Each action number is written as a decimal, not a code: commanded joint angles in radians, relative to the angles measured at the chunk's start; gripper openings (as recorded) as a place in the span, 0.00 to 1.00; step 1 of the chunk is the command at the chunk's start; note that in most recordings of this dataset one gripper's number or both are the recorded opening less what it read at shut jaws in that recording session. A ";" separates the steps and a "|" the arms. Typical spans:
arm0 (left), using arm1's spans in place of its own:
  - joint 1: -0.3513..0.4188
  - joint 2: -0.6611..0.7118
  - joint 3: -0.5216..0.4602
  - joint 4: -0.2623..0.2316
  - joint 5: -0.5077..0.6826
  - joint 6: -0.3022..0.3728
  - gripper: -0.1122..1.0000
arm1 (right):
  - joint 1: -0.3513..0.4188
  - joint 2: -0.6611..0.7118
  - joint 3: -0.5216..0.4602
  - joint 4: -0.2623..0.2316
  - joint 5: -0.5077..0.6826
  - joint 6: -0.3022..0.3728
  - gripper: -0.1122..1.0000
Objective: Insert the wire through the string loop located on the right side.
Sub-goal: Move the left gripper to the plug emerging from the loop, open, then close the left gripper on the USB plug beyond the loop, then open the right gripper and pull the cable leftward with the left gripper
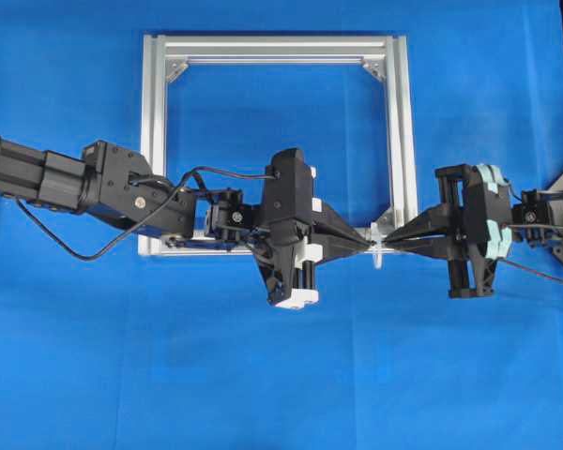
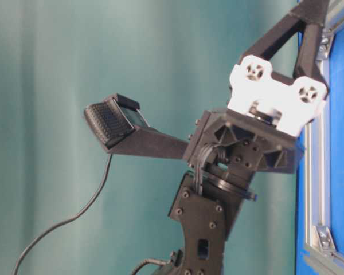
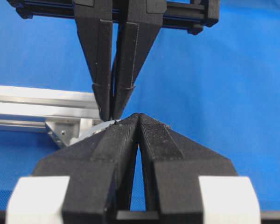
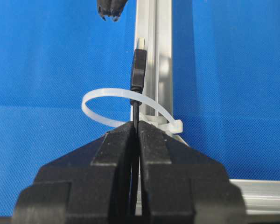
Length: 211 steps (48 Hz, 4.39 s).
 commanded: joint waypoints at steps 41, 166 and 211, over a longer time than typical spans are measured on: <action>0.005 0.028 -0.012 0.005 -0.005 0.054 0.87 | -0.002 -0.006 -0.015 -0.002 -0.011 -0.002 0.07; 0.020 0.083 -0.031 0.003 0.012 0.055 0.17 | -0.002 -0.006 -0.025 -0.011 -0.003 0.005 0.82; -0.021 -0.339 0.606 0.003 -0.192 0.041 0.17 | -0.002 -0.035 -0.028 -0.011 0.032 0.005 0.94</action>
